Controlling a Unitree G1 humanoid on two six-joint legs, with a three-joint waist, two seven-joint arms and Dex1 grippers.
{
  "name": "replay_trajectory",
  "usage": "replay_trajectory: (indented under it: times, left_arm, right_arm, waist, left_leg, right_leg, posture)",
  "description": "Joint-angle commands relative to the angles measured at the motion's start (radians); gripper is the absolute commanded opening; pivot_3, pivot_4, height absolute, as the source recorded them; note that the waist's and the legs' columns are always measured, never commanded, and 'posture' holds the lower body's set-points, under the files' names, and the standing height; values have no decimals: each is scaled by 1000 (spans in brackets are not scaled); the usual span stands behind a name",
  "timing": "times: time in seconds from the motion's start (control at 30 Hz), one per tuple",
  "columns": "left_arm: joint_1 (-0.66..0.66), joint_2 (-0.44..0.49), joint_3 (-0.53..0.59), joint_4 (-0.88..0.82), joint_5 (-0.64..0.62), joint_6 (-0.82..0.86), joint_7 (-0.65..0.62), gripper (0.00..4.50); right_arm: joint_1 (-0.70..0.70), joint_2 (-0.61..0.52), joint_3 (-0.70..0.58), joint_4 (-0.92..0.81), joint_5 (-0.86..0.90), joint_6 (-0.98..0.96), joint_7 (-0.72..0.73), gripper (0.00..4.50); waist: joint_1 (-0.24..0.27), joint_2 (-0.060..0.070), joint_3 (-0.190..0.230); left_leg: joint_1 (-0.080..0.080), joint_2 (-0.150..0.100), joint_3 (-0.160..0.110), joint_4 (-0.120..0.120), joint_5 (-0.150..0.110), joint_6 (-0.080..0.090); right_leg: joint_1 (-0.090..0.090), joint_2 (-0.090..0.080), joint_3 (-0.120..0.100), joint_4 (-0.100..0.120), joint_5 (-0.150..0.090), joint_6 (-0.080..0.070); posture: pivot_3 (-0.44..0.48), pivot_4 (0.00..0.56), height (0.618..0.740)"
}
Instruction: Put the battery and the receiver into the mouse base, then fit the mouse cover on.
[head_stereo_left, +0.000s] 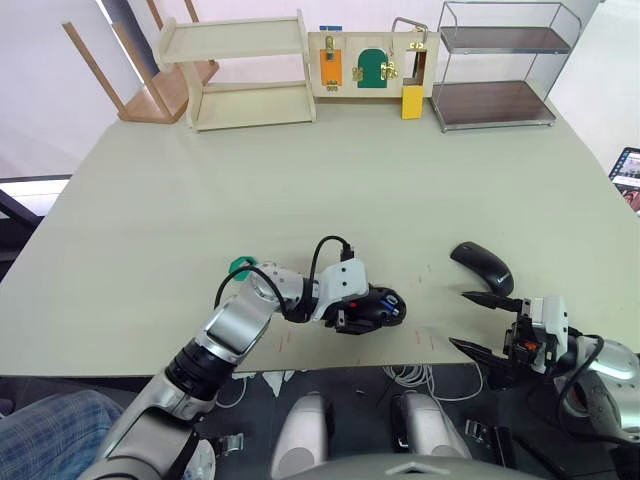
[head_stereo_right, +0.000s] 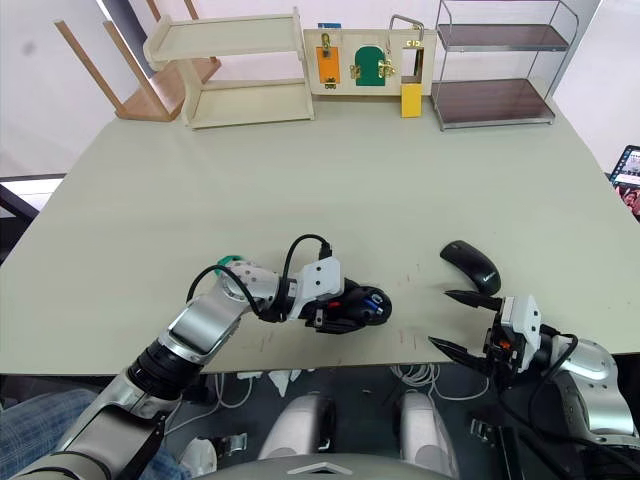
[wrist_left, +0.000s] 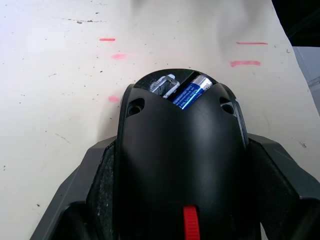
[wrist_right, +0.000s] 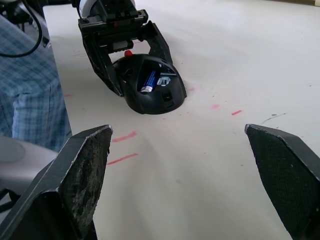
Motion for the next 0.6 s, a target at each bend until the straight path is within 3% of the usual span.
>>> replay_trajectory:
  times: [0.03,0.23,0.3,0.33,0.4,0.6]
  left_arm:
    - [1,2,-15,8,-1,7,-20,2969]
    - [-2,-3,-3,5,-19,2,-27,2969]
    - [-4,-9,6,0,-25,-4,-24,3996]
    - [-5,-8,8,-5,-28,-4,-27,4170]
    - [-7,-5,15,-22,-39,-2,-36,4395]
    - [-12,12,37,-48,-58,-6,-46,4395]
  right_arm:
    - [6,10,-6,-21,-4,-33,-13,4458]
    - [3,19,-1,-25,0,-38,-23,4458]
    - [3,22,2,-26,1,-40,-21,4500]
    - [3,24,4,-27,3,-39,-20,4500]
    - [2,26,5,-31,9,-41,-17,4500]
    - [1,33,3,-32,24,-43,-1,4500]
  waist:
    - [0,0,0]
    - [0,0,0]
    - [0,0,0]
    - [0,0,0]
    - [1,0,0]
    - [0,1,1]
  left_leg:
    - [0,0,0,0,0,0]
    - [0,0,0,0,0,0]
    - [0,0,0,0,0,0]
    - [0,0,0,0,0,0]
    - [0,0,0,0,0,0]
    - [0,0,0,0,0,0]
  right_leg:
    - [0,0,0,0,0,0]
    - [0,0,0,0,0,0]
    - [0,0,0,0,0,0]
    - [0,0,0,0,0,0]
    - [0,0,0,0,0,0]
    - [0,0,0,0,0,0]
  posture:
    - [0,150,740]
    - [0,150,740]
    - [0,150,740]
    - [0,150,740]
    - [0,150,740]
    - [0,150,740]
